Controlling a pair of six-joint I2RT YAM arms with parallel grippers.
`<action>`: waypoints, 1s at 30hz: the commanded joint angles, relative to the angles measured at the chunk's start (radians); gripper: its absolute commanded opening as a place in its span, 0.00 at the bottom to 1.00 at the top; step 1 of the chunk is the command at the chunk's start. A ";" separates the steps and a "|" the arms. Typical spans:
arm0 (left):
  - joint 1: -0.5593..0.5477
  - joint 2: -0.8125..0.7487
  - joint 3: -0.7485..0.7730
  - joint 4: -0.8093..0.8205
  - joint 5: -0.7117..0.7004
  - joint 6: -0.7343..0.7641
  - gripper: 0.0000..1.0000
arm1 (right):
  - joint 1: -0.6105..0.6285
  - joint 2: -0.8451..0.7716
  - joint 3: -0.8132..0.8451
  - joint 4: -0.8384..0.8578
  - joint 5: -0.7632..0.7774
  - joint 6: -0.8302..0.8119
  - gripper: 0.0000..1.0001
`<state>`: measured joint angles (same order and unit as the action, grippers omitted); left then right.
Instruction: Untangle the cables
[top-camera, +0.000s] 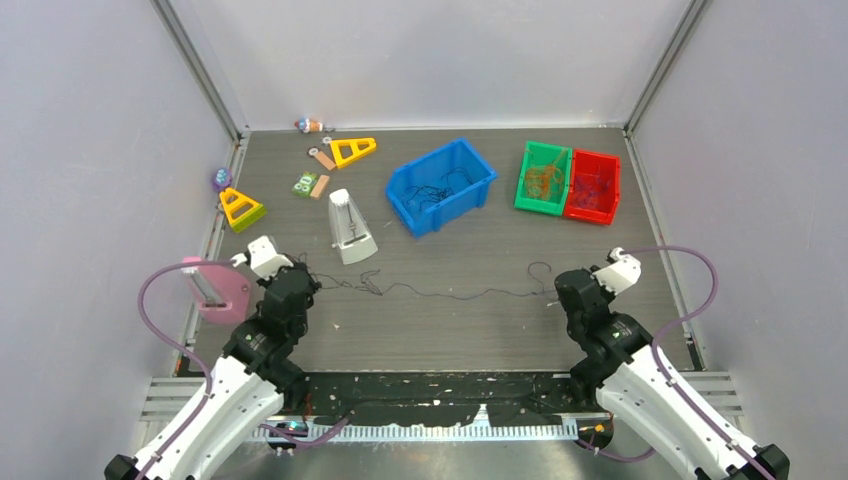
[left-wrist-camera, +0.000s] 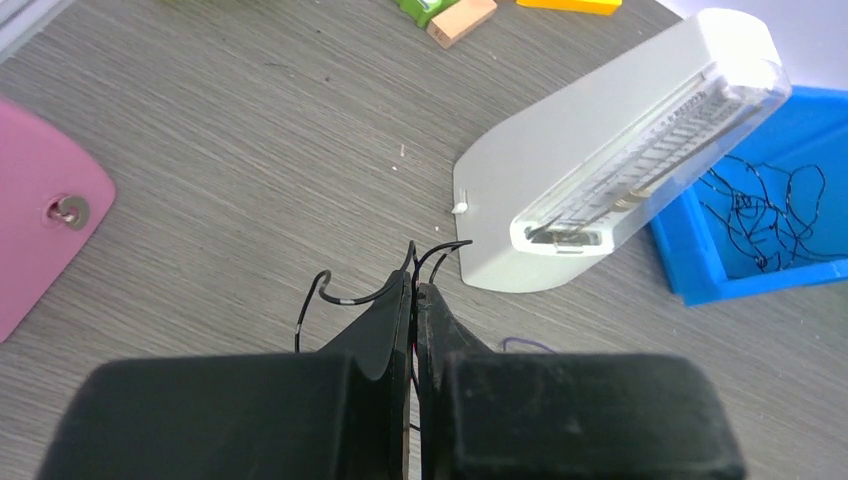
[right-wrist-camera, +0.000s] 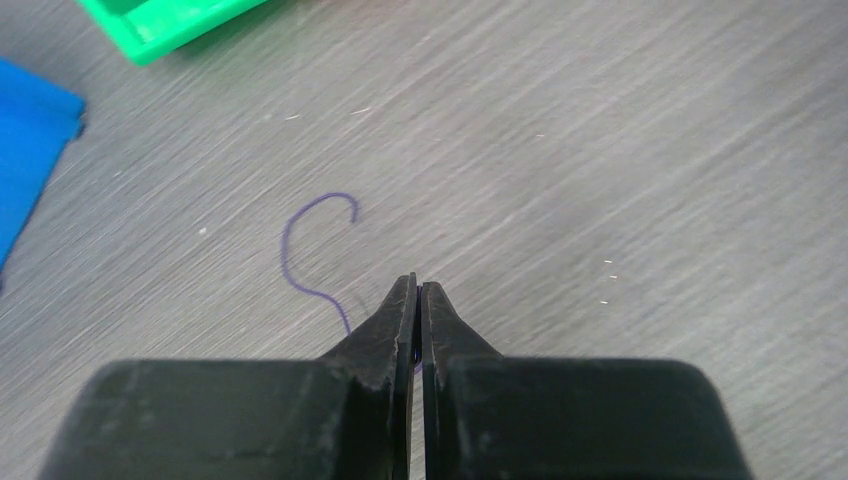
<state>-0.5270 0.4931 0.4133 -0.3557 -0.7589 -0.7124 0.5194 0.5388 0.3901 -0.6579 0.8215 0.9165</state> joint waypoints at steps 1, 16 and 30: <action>0.007 -0.002 -0.013 0.110 0.058 0.080 0.00 | -0.004 -0.017 0.015 0.199 -0.127 -0.210 0.05; 0.007 0.118 0.048 0.283 0.558 0.307 0.00 | 0.285 0.451 0.245 0.549 -0.890 -0.802 0.95; 0.007 0.115 0.059 0.266 0.549 0.307 0.00 | 0.517 1.066 0.596 0.578 -0.734 -0.972 0.81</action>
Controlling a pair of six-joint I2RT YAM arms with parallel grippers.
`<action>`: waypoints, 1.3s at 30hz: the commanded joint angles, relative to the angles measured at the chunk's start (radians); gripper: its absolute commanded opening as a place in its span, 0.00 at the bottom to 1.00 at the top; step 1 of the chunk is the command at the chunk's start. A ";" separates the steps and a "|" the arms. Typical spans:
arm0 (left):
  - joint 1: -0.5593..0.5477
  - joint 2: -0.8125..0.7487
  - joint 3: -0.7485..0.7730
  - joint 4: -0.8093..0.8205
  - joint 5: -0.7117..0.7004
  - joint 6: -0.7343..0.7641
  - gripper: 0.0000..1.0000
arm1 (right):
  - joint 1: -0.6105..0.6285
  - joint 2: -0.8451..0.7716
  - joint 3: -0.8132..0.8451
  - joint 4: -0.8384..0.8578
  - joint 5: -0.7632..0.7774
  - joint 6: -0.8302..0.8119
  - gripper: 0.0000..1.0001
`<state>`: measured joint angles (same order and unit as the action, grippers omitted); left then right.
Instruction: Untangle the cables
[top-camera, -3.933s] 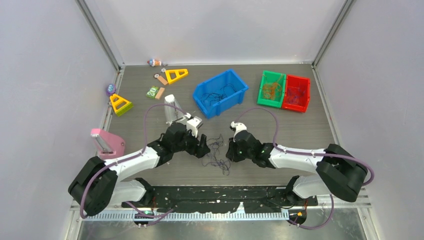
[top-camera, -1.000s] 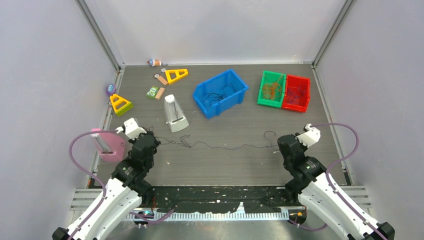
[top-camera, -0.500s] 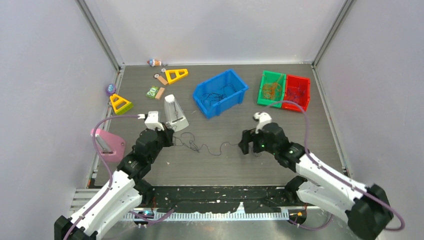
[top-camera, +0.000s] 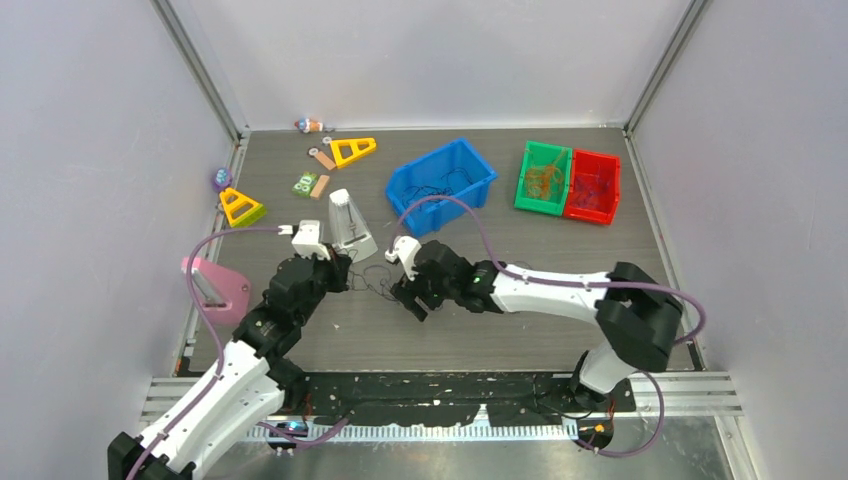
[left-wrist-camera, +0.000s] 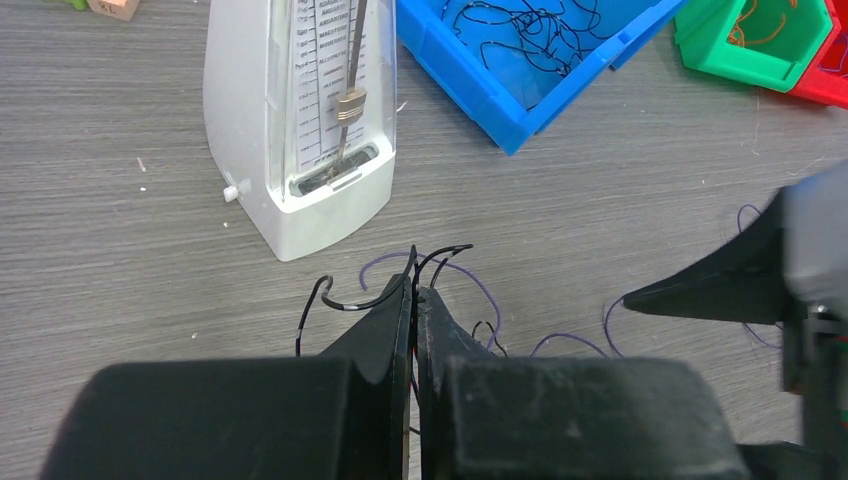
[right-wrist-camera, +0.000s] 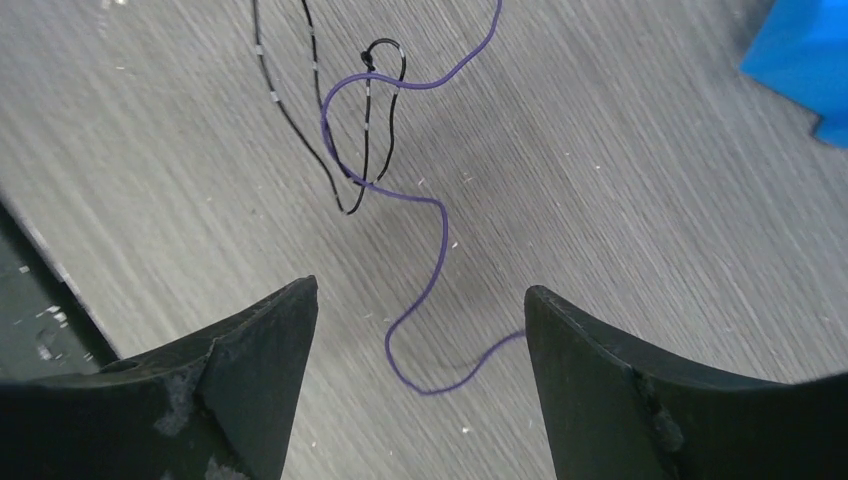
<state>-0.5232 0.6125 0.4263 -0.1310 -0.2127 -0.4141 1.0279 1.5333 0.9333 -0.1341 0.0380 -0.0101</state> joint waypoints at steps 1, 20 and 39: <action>0.003 -0.006 0.048 0.040 -0.003 0.009 0.00 | 0.009 0.081 0.047 0.066 0.059 -0.036 0.79; 0.004 -0.178 0.015 -0.218 -0.625 -0.242 0.00 | -0.358 -0.487 -0.508 0.201 0.230 0.558 0.05; 0.003 -0.033 0.198 -0.078 -0.212 -0.056 0.00 | -0.509 -0.720 -0.553 0.058 0.151 0.554 0.05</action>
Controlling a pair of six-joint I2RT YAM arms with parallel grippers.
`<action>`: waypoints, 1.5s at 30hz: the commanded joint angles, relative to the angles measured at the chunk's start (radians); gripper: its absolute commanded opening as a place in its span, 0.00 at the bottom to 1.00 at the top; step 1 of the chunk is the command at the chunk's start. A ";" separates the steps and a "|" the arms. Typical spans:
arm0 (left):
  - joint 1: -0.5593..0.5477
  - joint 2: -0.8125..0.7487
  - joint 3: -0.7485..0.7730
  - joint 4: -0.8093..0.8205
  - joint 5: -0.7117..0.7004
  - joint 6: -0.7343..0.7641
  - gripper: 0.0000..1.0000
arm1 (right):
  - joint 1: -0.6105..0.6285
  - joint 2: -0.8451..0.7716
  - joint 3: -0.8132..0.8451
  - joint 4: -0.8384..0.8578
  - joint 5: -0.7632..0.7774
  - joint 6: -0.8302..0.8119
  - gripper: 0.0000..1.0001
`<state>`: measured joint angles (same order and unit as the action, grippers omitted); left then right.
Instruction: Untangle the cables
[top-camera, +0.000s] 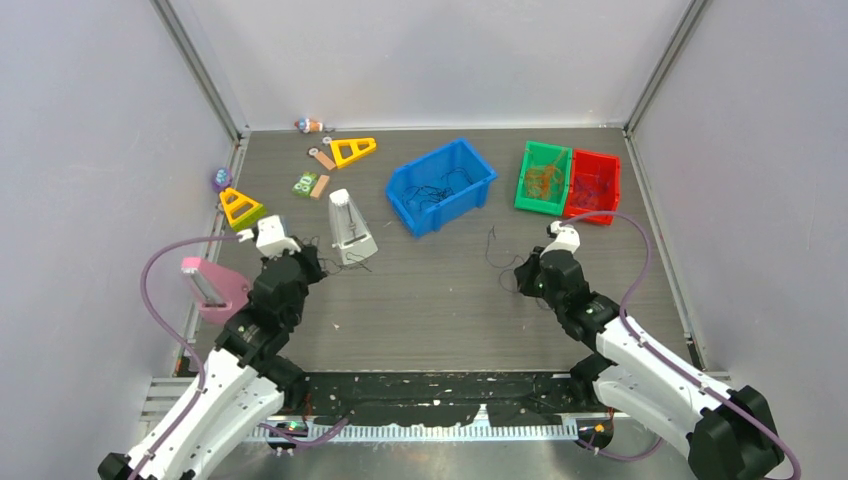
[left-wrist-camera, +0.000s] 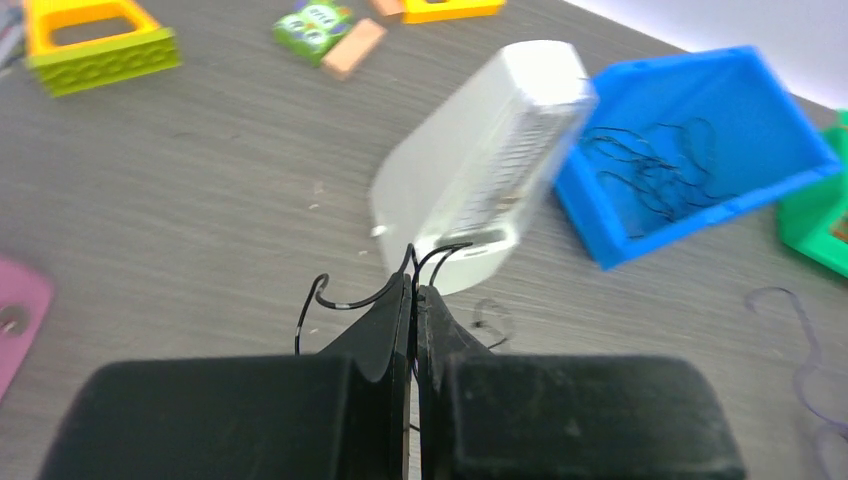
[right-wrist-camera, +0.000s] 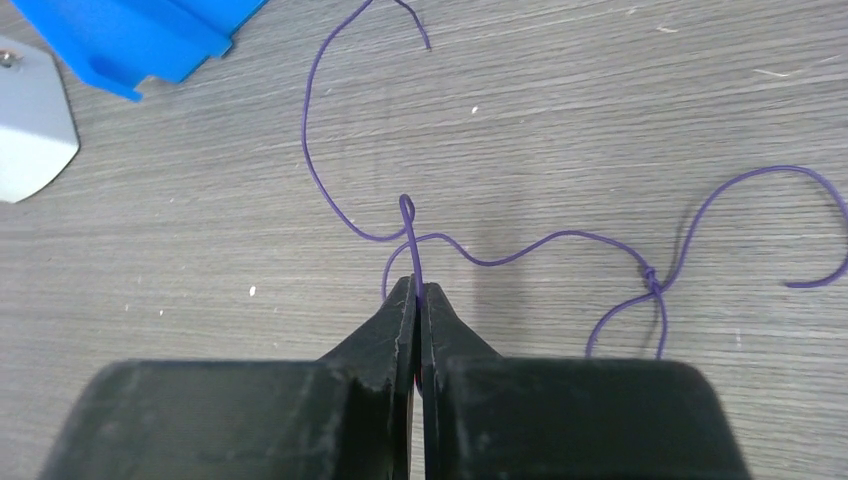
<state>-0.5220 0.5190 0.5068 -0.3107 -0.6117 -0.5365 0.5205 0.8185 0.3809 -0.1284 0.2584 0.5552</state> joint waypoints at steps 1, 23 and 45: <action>0.003 0.079 0.142 0.105 0.209 0.065 0.00 | -0.001 -0.005 0.000 0.058 -0.082 -0.014 0.05; 0.004 0.898 0.847 0.248 0.259 0.280 0.00 | -0.002 0.013 0.046 0.096 -0.149 -0.095 0.05; 0.010 1.532 1.543 -0.212 0.590 0.198 0.66 | -0.005 0.013 0.068 0.025 -0.082 -0.097 0.05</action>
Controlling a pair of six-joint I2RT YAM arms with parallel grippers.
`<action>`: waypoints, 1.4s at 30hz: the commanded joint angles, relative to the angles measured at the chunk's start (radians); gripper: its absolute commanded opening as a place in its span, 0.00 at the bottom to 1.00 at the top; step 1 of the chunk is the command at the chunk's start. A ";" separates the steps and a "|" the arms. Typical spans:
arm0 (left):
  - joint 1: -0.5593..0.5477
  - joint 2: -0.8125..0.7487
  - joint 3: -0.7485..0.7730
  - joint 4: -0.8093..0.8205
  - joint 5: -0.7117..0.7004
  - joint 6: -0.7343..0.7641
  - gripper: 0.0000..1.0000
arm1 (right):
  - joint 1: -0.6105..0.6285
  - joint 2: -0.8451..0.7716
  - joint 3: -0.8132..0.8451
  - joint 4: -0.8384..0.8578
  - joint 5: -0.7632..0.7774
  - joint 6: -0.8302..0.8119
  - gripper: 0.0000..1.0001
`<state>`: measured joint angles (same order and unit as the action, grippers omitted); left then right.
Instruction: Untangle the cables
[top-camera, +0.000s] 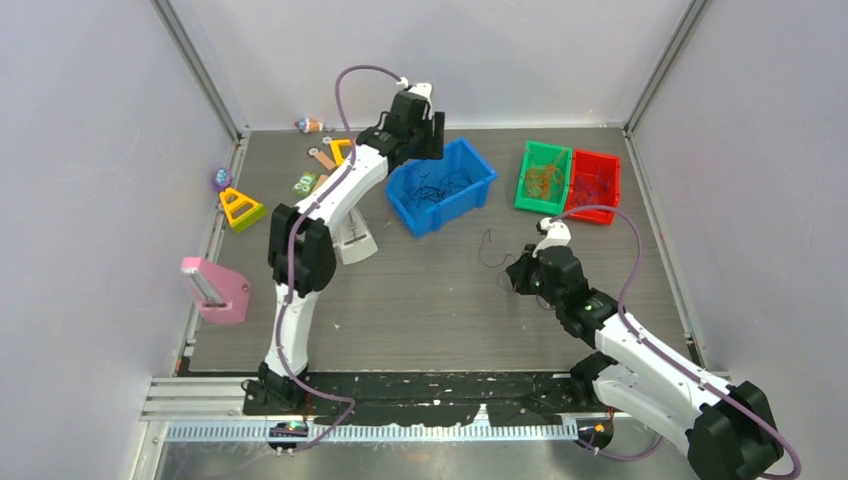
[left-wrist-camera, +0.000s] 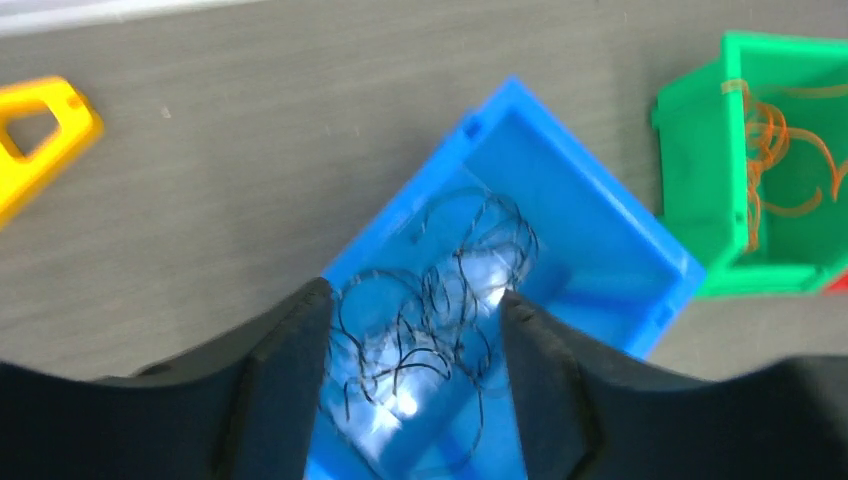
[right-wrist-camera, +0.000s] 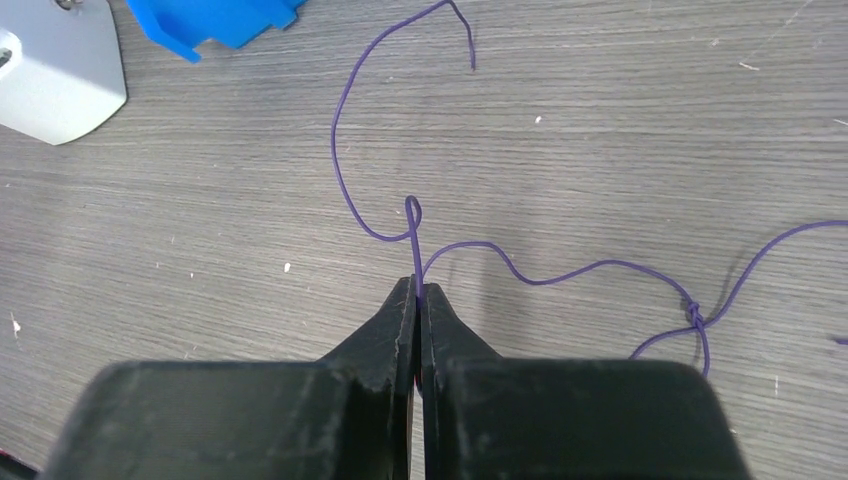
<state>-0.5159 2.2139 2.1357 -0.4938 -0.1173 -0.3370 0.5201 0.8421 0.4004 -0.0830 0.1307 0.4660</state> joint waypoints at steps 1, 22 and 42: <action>0.004 -0.211 -0.151 -0.001 0.099 -0.006 0.72 | -0.004 -0.007 0.051 -0.042 0.059 -0.003 0.06; -0.162 -0.997 -1.212 0.420 0.069 -0.163 0.99 | -0.414 0.054 0.116 -0.358 -0.007 0.114 0.95; -0.181 -0.855 -1.393 0.643 0.264 -0.070 0.99 | -0.412 0.404 0.057 0.047 -0.436 0.013 0.95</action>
<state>-0.7105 1.2835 0.7052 0.0551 0.0910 -0.4263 0.0597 1.2266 0.4610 -0.0334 -0.2344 0.5137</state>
